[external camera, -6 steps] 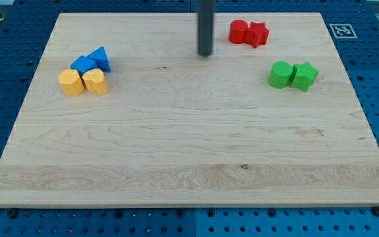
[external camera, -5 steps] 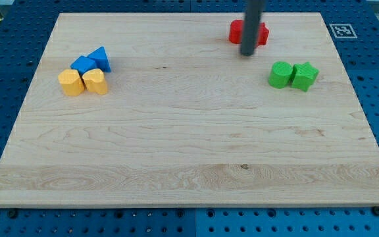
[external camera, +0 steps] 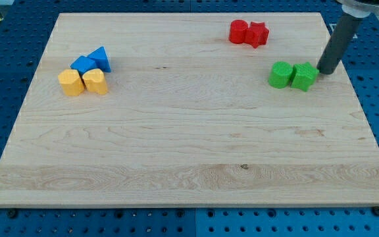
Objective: Push the green circle closer to the yellow heart
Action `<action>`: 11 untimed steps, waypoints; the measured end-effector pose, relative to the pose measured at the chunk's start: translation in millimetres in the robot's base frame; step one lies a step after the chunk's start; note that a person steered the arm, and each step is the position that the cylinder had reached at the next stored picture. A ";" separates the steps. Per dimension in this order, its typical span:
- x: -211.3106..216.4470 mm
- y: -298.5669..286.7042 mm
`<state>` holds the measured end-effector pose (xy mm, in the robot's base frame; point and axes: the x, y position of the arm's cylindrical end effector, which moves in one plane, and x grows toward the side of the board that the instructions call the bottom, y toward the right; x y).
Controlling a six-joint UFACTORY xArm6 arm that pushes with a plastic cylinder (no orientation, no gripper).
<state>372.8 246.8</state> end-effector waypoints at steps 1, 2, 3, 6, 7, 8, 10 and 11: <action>2.0 -20.3; 8.1 -38.6; 9.8 -52.3; 29.4 -63.8; 29.4 -74.3; 29.4 -92.0; 29.3 -134.4; 29.3 -159.4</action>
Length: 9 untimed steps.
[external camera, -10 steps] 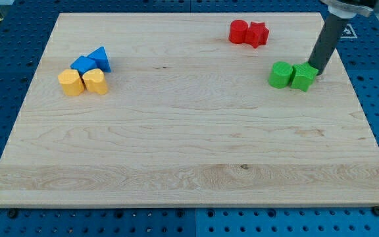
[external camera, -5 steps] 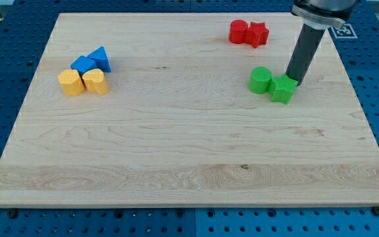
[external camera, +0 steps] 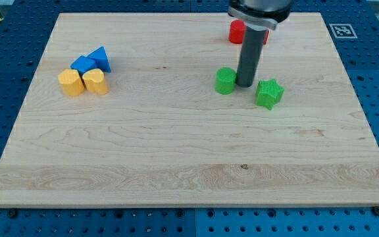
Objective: Push the green circle closer to the yellow heart
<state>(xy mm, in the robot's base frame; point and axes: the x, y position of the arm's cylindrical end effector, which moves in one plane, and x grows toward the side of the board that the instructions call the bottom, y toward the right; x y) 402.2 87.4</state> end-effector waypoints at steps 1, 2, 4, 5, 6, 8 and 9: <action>0.0 -19.7; 0.0 -34.8; 0.0 -78.3; 1.2 -107.6; 5.8 -144.7; 7.7 -174.0; 8.0 -190.7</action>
